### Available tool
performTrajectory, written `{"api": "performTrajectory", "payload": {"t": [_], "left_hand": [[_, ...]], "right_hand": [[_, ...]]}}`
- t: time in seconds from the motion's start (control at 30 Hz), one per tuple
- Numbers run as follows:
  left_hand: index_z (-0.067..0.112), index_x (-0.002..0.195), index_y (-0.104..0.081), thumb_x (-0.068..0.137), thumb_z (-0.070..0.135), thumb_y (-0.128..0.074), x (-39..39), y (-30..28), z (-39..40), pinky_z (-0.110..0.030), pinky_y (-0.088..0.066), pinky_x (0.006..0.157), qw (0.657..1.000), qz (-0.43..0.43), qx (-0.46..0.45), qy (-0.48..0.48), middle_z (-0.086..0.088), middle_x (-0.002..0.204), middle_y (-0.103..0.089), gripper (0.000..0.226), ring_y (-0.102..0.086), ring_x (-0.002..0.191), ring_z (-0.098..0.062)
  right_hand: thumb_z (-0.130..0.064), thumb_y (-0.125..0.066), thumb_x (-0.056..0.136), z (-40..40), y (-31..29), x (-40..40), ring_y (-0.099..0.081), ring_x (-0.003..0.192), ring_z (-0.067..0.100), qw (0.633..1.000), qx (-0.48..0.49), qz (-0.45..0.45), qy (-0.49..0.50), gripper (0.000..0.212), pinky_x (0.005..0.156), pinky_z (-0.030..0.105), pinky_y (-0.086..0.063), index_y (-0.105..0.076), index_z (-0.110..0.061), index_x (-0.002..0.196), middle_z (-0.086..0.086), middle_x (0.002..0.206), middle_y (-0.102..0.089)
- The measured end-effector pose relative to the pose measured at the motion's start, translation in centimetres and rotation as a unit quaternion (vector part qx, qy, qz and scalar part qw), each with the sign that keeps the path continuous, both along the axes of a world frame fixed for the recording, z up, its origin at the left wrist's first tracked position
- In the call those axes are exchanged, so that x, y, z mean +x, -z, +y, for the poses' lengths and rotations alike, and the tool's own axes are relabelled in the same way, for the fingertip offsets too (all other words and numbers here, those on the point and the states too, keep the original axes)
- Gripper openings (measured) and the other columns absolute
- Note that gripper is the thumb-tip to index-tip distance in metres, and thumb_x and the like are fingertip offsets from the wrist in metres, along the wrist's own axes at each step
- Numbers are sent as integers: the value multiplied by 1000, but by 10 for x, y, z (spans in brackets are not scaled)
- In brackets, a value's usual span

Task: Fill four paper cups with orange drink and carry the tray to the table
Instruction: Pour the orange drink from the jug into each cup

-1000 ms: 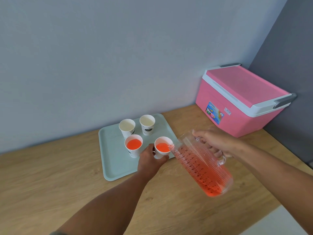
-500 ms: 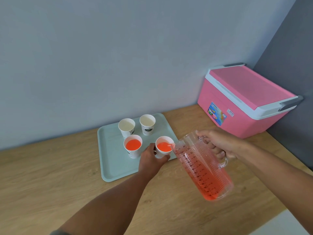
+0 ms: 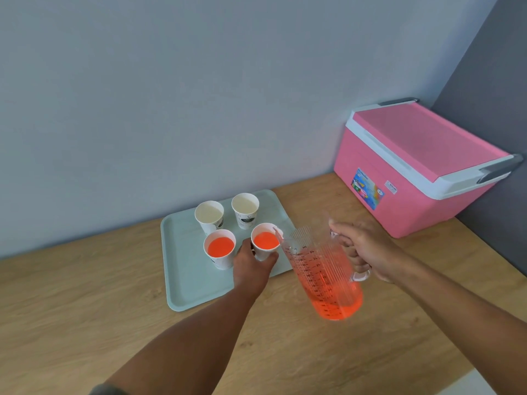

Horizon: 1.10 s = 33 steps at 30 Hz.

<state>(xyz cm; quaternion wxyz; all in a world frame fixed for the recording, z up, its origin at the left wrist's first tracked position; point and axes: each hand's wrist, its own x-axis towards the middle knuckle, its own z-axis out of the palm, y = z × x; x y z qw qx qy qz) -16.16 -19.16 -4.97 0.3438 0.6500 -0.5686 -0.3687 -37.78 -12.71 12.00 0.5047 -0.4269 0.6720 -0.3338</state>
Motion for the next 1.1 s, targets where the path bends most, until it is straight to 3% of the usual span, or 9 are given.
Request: {"api": "performTrajectory", "payload": {"t": [0.2, 0.47, 0.73, 1.0, 1.1], "left_hand": [[28, 120, -54, 77, 43, -82, -7, 0, -6, -30, -44, 82, 999, 8, 7, -42, 14, 107, -59, 54, -59, 100, -13], [25, 123, -54, 77, 40, -83, -11, -1, -5, -31, -44, 81, 998, 18, 22, -58, 9, 110, -63, 56, -63, 103, -18], [11, 140, -49, 78, 35, -84, 9, -6, 15, -37, -48, 100, 998, -2, 50, -32, -5, 133, -61, 74, -59, 122, -25], [20, 115, -65, 77, 34, -84, 76, -17, 48, -22, -57, 85, 990, -17, 31, 135, 9, 102, -70, 44, -68, 91, -6], [21, 106, -70, 78, 30, -83, 116, -22, 50, -17, -55, 77, 986, -36, 23, 161, 8, 93, -73, 32, -69, 81, -6]], "right_hand": [[-44, -58, 104, 1, 2, -9, -16, 40, 12, 1000, -29, -1, -6, 62, 44, 21, -17, -32, -27, 50, -6, 47, -24], [-41, -58, 105, 10, 5, -17, -16, 41, 12, 999, -43, 3, -15, 62, 44, 22, -17, -33, -28, 50, -6, 49, -25], [-42, -58, 105, 21, -5, -13, -15, 41, 12, 998, -56, 3, -20, 63, 47, 26, -14, -32, -28, 49, -6, 48, -24], [-39, -58, 106, 30, -8, 11, -13, 43, 12, 998, -56, 11, -18, 62, 46, 21, -17, -32, -28, 50, -6, 50, -22], [-36, -58, 106, 34, -9, 25, -14, 42, 12, 998, -63, 18, -14, 61, 45, 21, -17, -32, -27, 51, -5, 50, -22]]}}
